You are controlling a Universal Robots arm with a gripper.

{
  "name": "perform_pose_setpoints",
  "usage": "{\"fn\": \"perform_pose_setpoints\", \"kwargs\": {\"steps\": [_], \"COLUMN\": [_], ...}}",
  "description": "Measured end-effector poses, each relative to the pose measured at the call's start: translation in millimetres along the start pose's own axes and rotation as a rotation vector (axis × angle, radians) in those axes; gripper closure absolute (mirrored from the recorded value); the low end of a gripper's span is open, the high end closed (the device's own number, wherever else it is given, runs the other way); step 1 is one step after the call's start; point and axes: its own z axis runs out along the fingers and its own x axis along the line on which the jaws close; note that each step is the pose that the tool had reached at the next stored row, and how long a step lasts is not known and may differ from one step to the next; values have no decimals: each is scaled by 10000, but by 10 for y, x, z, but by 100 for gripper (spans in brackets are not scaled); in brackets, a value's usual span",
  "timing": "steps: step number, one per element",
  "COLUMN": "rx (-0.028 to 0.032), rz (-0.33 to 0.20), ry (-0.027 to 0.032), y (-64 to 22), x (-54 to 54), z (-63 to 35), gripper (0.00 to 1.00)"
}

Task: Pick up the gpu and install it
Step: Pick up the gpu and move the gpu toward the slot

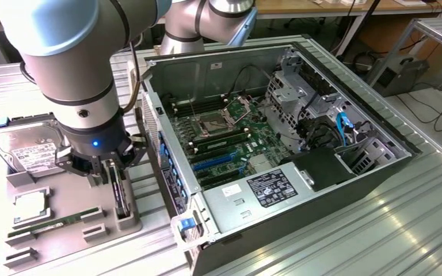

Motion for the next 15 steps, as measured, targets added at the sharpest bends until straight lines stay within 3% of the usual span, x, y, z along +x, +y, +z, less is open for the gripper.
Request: {"fn": "perform_pose_setpoints", "kwargs": {"steps": [10,12,15], "rx": [6,5,5], "rz": [0,1,-8], "ry": [0,0,0], "y": [0,0,0], "x": [-2,-2,-2], "z": [8,8,8], "gripper": [65,74,74]}}
